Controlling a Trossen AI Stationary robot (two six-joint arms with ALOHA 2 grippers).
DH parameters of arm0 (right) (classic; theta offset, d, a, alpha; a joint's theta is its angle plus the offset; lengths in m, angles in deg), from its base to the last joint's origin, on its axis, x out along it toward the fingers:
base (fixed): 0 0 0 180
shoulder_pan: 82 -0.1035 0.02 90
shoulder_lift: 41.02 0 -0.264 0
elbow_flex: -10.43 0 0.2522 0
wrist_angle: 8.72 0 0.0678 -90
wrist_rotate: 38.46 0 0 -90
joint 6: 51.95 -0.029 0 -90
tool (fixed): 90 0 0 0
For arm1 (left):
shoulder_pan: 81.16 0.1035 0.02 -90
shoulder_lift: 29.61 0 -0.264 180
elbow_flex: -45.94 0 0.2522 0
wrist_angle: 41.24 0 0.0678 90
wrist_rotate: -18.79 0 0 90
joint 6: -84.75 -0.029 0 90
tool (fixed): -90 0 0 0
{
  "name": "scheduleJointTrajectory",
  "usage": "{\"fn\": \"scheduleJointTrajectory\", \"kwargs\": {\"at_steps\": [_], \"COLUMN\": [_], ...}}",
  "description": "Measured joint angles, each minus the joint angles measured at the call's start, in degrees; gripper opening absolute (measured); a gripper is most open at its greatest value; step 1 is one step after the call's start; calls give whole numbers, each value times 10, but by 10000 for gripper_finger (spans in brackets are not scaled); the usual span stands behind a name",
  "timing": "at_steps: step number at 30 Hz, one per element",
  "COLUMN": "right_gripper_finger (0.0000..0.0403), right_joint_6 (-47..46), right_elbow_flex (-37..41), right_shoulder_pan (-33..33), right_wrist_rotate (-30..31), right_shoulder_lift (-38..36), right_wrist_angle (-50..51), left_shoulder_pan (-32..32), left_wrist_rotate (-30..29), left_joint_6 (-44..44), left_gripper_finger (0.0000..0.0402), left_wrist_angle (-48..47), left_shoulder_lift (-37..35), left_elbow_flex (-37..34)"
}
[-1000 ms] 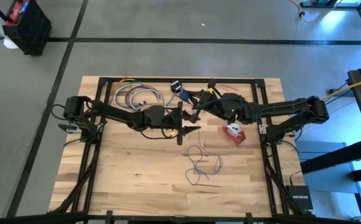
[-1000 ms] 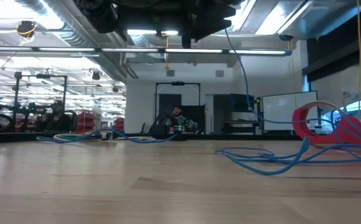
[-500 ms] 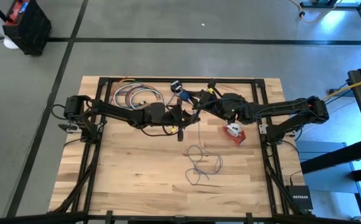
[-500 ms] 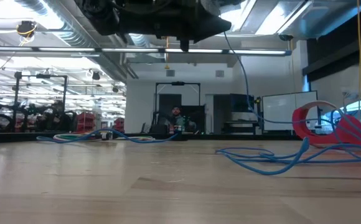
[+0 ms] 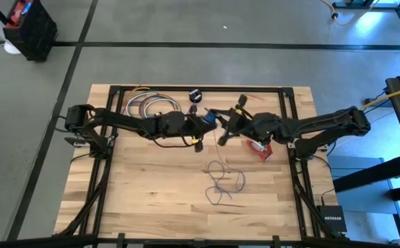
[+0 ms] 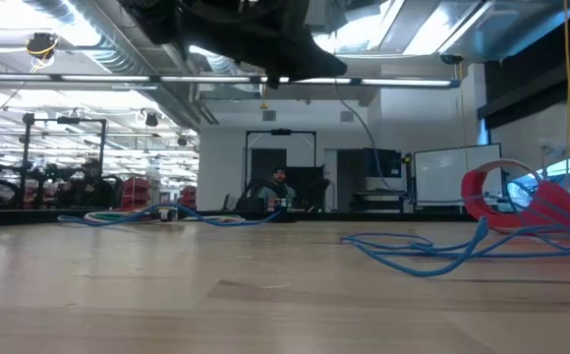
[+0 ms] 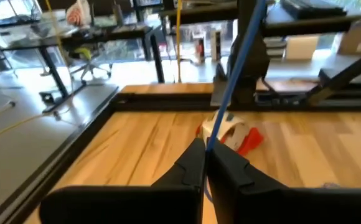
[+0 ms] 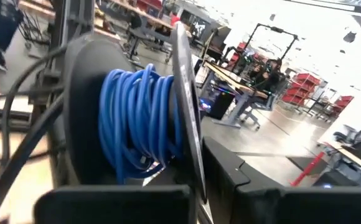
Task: Coil cords
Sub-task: Coil the blue wire onto the spool
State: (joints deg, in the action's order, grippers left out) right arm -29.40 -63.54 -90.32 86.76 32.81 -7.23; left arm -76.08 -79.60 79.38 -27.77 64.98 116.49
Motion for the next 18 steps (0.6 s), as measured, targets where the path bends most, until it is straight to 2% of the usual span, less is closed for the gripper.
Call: {"fn": "scheduleJointTrajectory", "kwargs": {"at_steps": [10, 18], "right_gripper_finger": [19, 19], "right_joint_6": [-3, -50], "right_elbow_flex": [-1, -2], "right_shoulder_pan": [-60, -48], "right_wrist_rotate": [42, 47], "right_shoulder_lift": [-14, -5], "right_wrist_angle": [141, 208], "left_shoulder_pan": [5, 5], "left_wrist_rotate": [-54, -60], "left_joint_6": [-26, -26], "left_gripper_finger": [5, 7], "left_wrist_angle": [-135, -221], "left_shoulder_lift": [-82, -142], "left_elbow_flex": [-1, -2]}}
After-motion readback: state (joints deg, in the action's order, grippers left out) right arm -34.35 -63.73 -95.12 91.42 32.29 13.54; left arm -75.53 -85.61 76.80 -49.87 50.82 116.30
